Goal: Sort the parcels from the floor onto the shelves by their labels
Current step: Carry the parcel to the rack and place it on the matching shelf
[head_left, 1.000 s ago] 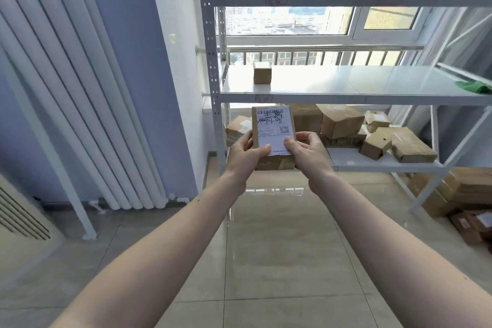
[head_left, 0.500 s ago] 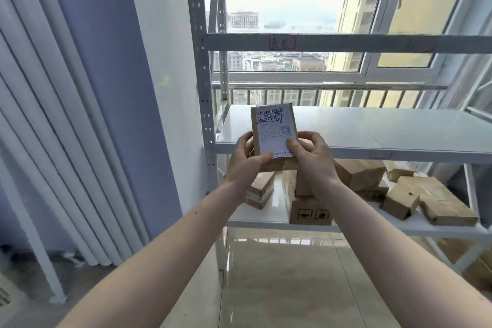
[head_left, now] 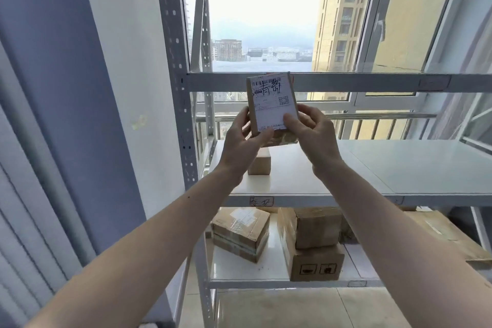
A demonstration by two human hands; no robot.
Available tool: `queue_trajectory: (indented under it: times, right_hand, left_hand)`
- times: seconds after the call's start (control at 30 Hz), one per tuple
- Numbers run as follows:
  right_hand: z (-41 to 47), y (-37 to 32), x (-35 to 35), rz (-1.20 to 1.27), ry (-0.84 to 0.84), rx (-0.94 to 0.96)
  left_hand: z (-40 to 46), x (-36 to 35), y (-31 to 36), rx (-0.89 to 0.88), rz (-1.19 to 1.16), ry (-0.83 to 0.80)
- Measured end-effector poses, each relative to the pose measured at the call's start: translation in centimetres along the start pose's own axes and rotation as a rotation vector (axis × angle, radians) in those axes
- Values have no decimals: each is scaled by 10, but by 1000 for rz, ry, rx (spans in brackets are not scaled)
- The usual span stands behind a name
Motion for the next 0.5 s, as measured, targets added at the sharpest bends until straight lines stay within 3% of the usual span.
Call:
queue_trajectory:
  times: [0.5]
  right_hand:
    - [147,-44,-9,-33,-74,286]
  left_hand:
    - [152,-14,41,-260,208,217]
Point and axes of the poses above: each hand's wrist, its own z-axis towards the middle knuckle, its own x-axis out of the back of the hand, y = z × x, the point moved 6 cm from there along z, towards the middle knuckle, and after that the axes turned 6 degrees about z, right-handed, at the moved point
